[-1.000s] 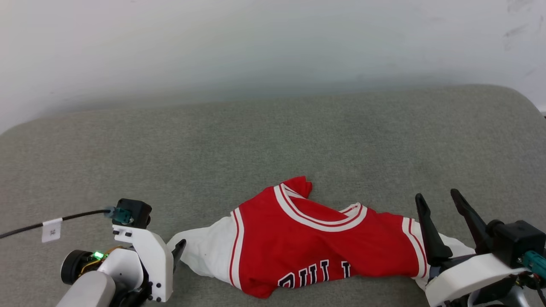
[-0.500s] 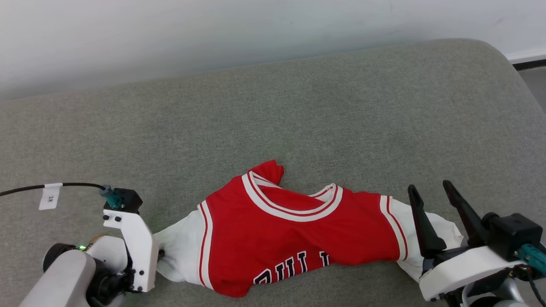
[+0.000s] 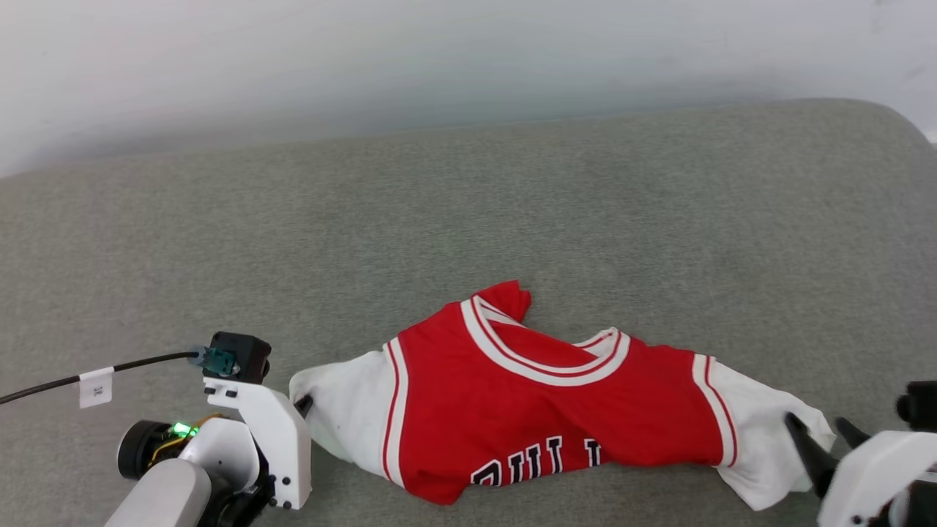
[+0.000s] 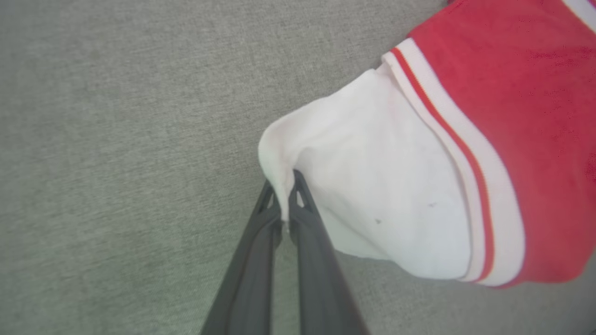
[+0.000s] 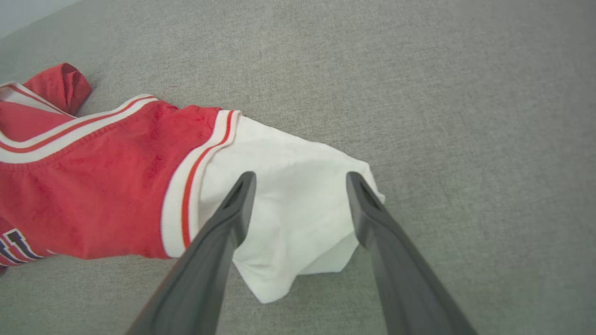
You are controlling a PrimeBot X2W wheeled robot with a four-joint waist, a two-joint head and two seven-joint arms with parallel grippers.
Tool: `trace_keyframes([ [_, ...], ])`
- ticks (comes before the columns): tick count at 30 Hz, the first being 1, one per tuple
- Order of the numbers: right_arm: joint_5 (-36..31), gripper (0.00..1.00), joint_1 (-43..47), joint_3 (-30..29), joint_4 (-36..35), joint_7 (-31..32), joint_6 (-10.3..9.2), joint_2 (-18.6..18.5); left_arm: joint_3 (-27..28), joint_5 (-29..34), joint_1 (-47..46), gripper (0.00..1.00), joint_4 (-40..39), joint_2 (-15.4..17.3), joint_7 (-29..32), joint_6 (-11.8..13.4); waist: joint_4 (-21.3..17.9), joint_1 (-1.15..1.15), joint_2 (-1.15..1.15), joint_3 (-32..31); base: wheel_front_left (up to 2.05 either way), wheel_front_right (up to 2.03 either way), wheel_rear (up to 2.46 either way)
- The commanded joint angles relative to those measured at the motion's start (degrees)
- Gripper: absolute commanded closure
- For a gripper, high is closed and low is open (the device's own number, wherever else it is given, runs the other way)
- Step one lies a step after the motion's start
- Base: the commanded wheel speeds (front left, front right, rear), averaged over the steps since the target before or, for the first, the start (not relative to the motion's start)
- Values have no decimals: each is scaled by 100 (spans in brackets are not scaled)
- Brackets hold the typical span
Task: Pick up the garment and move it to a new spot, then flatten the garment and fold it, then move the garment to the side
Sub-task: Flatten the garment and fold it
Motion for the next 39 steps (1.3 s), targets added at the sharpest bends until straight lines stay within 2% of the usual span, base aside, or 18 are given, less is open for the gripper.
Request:
trace_keyframes([
  [1,77,0,-4,-159,24,258,-2,-88,34,54,29,100,-107,-4,-94,46,125,0,0,-4,0,0,0],
  [7,226,0,-209,-863,123,1583,-1,-256,71,233,-121,100,-718,-15,-400,164,424,0,0,172,0,0,0],
  [13,158,0,-537,-1008,437,2125,-2,-302,20,372,-299,100,-1150,-59,-534,190,648,0,0,464,0,0,0],
  [18,188,0,-641,-1006,1041,2361,-2,-191,-29,441,-349,100,-1314,-93,-598,215,736,0,0,586,0,0,0],
  [19,207,48,-642,-982,1157,2390,-2,-147,-31,432,-346,100,-1328,-99,-619,215,746,0,0,598,0,0,0],
  [21,287,100,-599,-917,1409,2535,-2,-57,-38,418,-327,100,-1338,-109,-636,215,760,0,0,617,0,0,0],
  [27,404,100,-710,-823,1461,2398,-1,-124,-5,319,-218,100,-1276,-94,-665,224,727,0,0,555,0,0,0],
  [34,252,100,-1160,-604,863,1741,-2,-657,221,394,-353,100,-1173,-27,-942,362,574,0,0,161,0,0,0],
  [39,111,100,-1699,-293,857,1246,-2,-972,451,439,-695,100,-981,-28,-1195,454,451,0,0,-252,0,0,0],
])
